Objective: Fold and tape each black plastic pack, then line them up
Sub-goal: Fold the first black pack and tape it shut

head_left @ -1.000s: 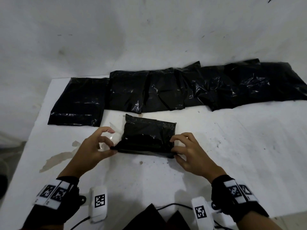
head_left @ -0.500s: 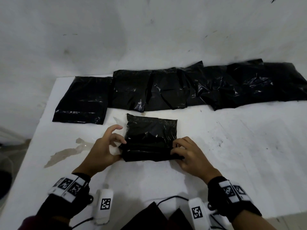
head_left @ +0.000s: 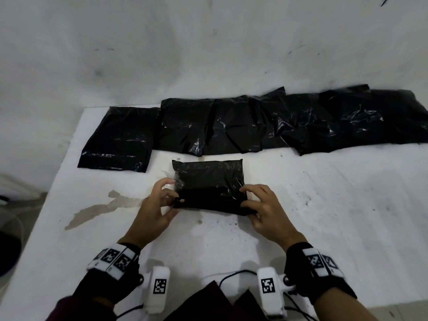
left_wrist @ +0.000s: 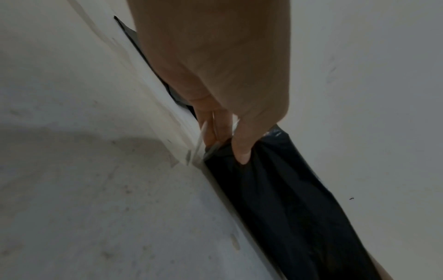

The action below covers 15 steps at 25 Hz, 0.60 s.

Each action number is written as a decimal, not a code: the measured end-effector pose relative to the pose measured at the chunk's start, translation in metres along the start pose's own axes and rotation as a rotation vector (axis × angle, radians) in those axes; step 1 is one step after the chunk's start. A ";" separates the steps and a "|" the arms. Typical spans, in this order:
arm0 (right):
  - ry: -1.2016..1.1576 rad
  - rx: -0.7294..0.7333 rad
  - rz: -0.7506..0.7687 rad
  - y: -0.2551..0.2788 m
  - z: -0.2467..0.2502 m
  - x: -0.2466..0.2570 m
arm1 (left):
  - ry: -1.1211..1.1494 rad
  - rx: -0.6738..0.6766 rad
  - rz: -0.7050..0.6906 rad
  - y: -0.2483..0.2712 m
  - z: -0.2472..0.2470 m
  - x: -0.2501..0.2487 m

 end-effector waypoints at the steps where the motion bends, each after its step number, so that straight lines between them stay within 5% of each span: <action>1: 0.014 0.018 0.036 -0.001 -0.001 0.004 | 0.030 -0.007 0.014 0.001 0.000 0.002; 4: 0.019 0.098 0.098 -0.002 -0.009 0.006 | 0.066 -0.036 0.012 0.004 0.003 0.004; 7: -0.112 0.135 0.006 -0.006 -0.012 -0.004 | 0.115 -0.044 0.017 0.006 0.004 0.005; 15: -0.575 0.004 -0.238 0.000 -0.012 -0.031 | 0.306 -0.131 0.118 0.011 0.011 0.009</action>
Point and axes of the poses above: each hand's wrist, its own y-axis away from the middle knuckle, its own z-axis out of the back of the hand, x = y × z, the point moved 9 cm from there along -y, towards the middle knuckle, and after that the axes turned 10 degrees about x, right-handed, at the moved point
